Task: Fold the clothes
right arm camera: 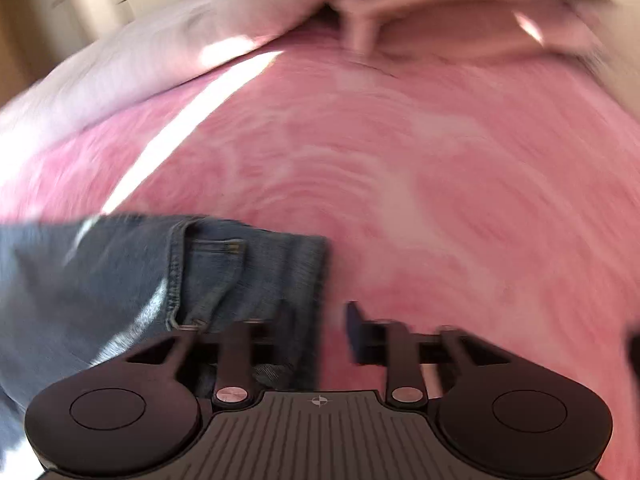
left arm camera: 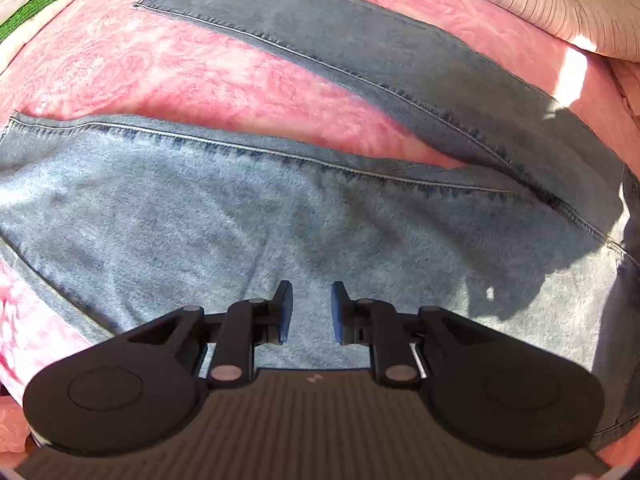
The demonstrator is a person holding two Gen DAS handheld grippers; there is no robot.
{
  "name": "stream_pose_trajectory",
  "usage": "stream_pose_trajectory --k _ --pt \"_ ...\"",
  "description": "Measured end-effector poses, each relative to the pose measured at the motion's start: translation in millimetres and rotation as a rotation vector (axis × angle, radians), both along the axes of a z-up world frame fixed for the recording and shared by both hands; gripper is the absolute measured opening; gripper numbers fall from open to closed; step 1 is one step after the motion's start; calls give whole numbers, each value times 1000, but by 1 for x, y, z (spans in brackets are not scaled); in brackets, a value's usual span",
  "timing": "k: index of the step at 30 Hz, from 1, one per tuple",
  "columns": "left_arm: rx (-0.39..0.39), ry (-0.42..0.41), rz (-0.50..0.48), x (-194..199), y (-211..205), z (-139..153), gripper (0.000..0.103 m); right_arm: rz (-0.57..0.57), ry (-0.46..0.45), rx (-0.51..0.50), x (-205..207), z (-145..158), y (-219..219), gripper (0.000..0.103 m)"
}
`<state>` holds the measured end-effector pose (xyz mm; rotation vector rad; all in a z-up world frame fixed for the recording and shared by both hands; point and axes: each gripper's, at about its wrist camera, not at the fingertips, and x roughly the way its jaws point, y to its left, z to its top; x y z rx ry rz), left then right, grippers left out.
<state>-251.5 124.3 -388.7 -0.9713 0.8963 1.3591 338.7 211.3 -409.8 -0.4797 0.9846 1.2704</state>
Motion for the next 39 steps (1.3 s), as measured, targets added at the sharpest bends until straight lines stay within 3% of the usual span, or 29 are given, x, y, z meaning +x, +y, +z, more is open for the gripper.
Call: stream_pose_trajectory --k 2,5,9,12,15,16,18,20,23,26,28,30,33,36,38,39 --pt "-11 -4 12 -4 -2 -2 15 -68 83 8 5 14 -36 40" --pt "-22 -29 16 -9 -7 -4 15 -129 227 -42 -5 26 -106 52" --pt "-28 -51 -11 -15 -10 -6 15 -193 381 -96 -19 26 -200 53" --pt "-30 -65 -35 -20 -12 -7 15 -151 345 -86 -38 30 -222 53" --pt "-33 -79 -58 -25 -13 -7 15 -70 272 -67 -57 27 -207 53" --pt "-33 -84 -66 -27 -14 -8 15 -43 249 -61 -63 26 -201 45" --pt "-27 -77 -77 -37 -15 -6 15 18 185 -112 -76 20 -191 0" --pt "-24 -60 -69 -52 -16 -5 15 39 85 -164 -84 17 -190 0" --pt "-20 -35 -57 -74 -18 -4 16 -114 139 -186 -77 7 -197 0" --pt "2 -22 46 -121 -26 1 18 -213 151 -173 -82 18 -207 9" --pt "26 -12 148 -160 -30 6 28 -280 159 -164 -84 25 -213 39" --pt "49 -17 298 -208 -32 8 32 -364 186 -145 -86 32 -223 61" --pt "86 -38 534 -280 -35 9 33 -540 332 -104 -80 27 -248 64" --pt "151 -116 754 -340 -35 1 34 -645 471 -81 -84 12 -259 64" --pt "195 -148 852 -370 -28 -4 34 -682 475 -50 -89 7 -261 64" --pt "210 -133 828 -372 -23 -2 34 -695 464 -35 -92 5 -260 64"
